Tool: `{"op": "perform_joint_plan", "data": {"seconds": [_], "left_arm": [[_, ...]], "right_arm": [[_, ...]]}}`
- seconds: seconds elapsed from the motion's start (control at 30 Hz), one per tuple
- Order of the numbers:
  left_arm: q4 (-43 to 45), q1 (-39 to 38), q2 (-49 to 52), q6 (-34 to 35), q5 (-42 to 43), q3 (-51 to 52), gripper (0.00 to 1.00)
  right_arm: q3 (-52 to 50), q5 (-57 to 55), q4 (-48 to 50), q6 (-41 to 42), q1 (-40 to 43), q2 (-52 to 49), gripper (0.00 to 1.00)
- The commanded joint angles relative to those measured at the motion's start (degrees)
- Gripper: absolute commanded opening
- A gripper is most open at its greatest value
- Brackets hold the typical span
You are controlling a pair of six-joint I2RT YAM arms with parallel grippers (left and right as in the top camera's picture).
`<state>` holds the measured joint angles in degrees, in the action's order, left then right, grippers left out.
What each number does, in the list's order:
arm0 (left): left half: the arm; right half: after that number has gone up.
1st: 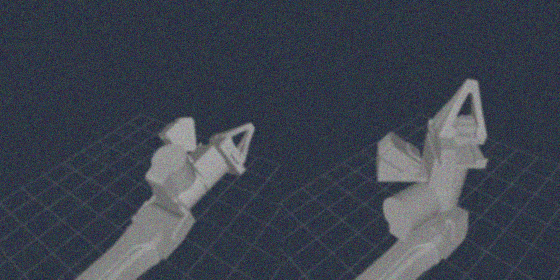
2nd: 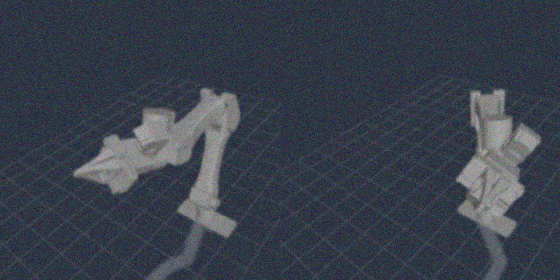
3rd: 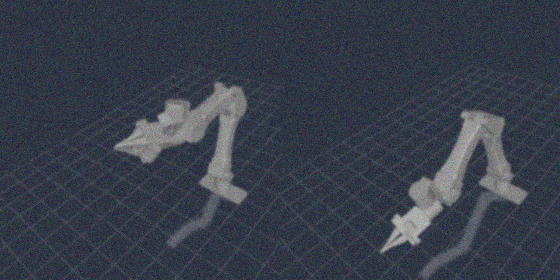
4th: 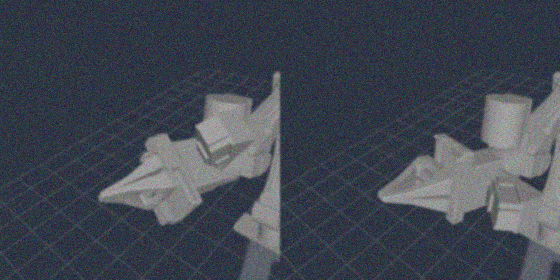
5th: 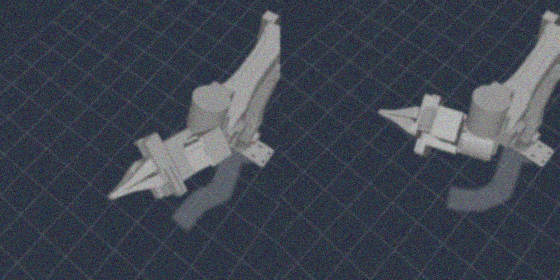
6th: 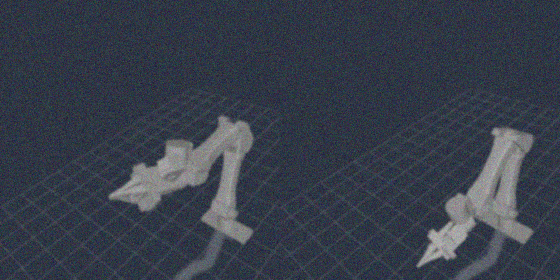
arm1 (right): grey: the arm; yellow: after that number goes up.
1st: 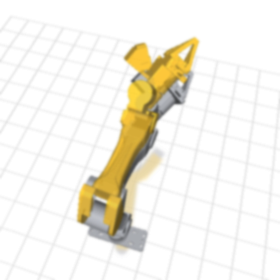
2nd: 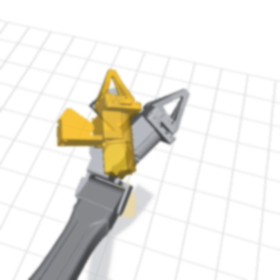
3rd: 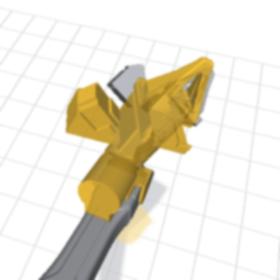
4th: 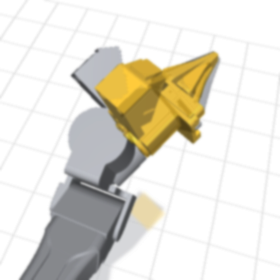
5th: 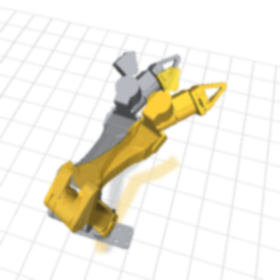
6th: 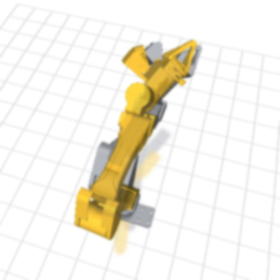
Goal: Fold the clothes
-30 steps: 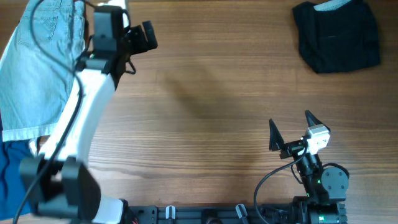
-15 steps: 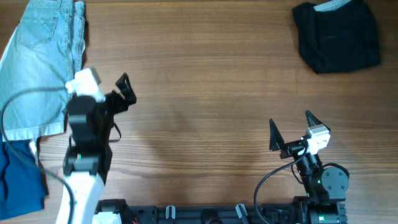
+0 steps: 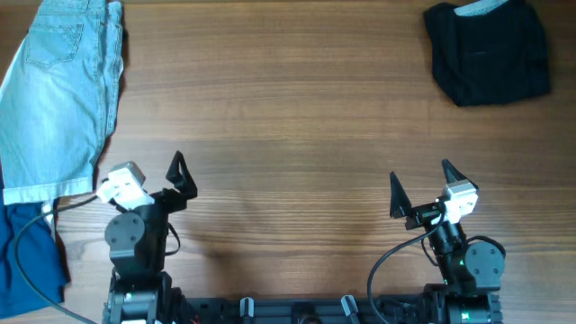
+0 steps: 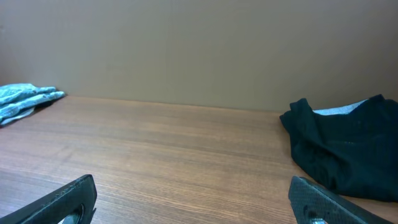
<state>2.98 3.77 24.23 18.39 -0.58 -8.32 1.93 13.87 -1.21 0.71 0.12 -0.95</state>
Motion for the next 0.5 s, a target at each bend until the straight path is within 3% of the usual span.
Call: {"op": "perform_joint_plan", "data": {"seconds": [0.0, 0.27, 0.47], "left_arm": [[-3.6, 0.4, -5.4, 0.5, 0.3, 0.6, 1.00], [-14.7, 0.4, -15.4, 0.5, 0.3, 0.6, 1.00], [-14.7, 0.4, -20.7, 0.1, -0.2, 1.0, 1.00]], "right_arm": [[-0.6, -0.5, 0.1, -0.7, -0.3, 0.5, 1.00], [-0.6, -0.5, 0.1, -0.7, -0.3, 0.5, 1.00], [-0.6, -0.5, 0.1, -0.7, -0.3, 0.5, 1.00]]}}
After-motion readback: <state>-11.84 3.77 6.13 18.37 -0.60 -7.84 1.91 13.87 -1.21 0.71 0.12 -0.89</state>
